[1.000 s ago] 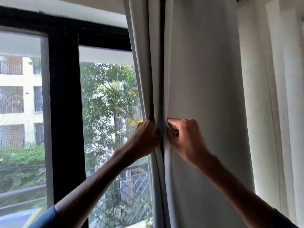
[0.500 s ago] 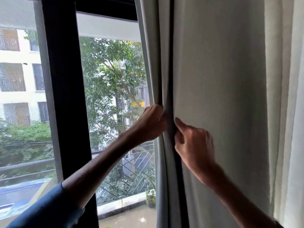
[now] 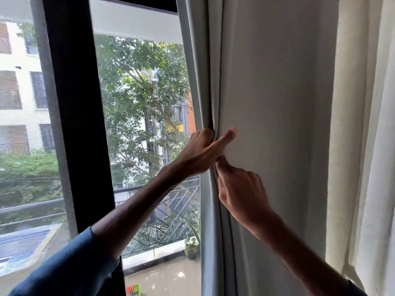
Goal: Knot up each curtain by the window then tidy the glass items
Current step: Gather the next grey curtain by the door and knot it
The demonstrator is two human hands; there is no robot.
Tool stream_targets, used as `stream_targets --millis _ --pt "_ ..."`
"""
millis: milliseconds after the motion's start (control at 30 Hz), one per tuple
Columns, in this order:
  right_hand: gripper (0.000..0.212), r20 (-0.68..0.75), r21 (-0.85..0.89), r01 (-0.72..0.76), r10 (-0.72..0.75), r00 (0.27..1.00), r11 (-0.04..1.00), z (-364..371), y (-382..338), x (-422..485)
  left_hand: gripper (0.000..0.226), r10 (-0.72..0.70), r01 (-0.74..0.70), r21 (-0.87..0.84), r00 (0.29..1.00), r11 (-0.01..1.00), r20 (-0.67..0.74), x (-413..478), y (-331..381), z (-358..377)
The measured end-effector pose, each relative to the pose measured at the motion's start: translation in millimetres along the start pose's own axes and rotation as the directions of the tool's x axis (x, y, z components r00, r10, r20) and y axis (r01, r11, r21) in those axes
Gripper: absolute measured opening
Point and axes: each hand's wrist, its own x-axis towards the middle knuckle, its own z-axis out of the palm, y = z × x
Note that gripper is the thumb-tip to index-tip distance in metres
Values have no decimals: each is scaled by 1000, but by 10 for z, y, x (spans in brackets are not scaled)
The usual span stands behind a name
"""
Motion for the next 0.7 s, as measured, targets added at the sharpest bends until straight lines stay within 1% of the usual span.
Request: stream_targets --millis 67,133,200,233,267,300,333,367,400,433,467,500,533,567,600,633,667,700 --pt "45 64 91 34 -40 997 995 -63 33 -19 45 34 -23 157 997 987 -64 9 -5 59" --pt "31 134 171 2 -26 991 985 -91 161 -36 31 24 0 205 993 979 -113 37 -54 119" --pt "24 189 257 -104 56 980 961 -80 339 -36 40 44 -13 216 990 976 -137 45 -106 176" --pt "23 168 361 -187 134 977 913 -69 436 -31 46 59 -26 217 987 976 -146 42 -131 195" --pt "23 114 477 -257 231 966 841 -78 547 -21 49 72 -37 213 985 976 -157 42 -148 218" --pt "22 32 539 -287 321 947 792 -92 678 1 50 76 -39 212 983 976 -165 35 -160 231" --pt "25 -66 526 -297 387 920 797 -106 827 28 50 72 -36 210 983 977 -168 31 -171 243" --pt "33 -155 466 -317 429 890 826 -112 996 54 50 75 -38 210 983 977 -170 29 -183 249" --pt "44 -218 402 -357 468 857 843 -117 1165 90 50 77 -38 216 981 976 -175 24 -196 244" --pt "57 -247 352 -416 512 823 839 -115 1341 128 50 82 -42 221 980 974 -179 23 -206 240" --pt "72 -227 335 -486 570 790 807 -96 1520 169 51 86 -44 223 980 974 -181 25 -223 234" --pt "87 -157 339 -574 647 746 745 -94 1673 220 51 91 -51 217 979 975 -180 30 -240 230" --pt "99 -52 347 -663 719 693 664 -80 1813 273 52 98 -60 211 980 976 -176 31 -252 223" --pt "105 55 361 -721 759 649 591 -66 1913 327 53 105 -68 207 979 976 -174 30 -265 212" --pt "107 148 389 -747 763 629 540 -55 1971 375 54 111 -74 203 978 976 -175 29 -272 204" --pt "105 214 424 -749 748 629 509 -41 1998 419 54 112 -76 201 978 977 -178 27 -276 201" --pt "99 241 440 -740 726 644 509 -27 2002 461 53 111 -74 199 977 977 -181 29 -282 202" --pt "87 246 440 -721 700 670 536 -22 1975 500 53 113 -76 197 977 977 -182 28 -282 203"
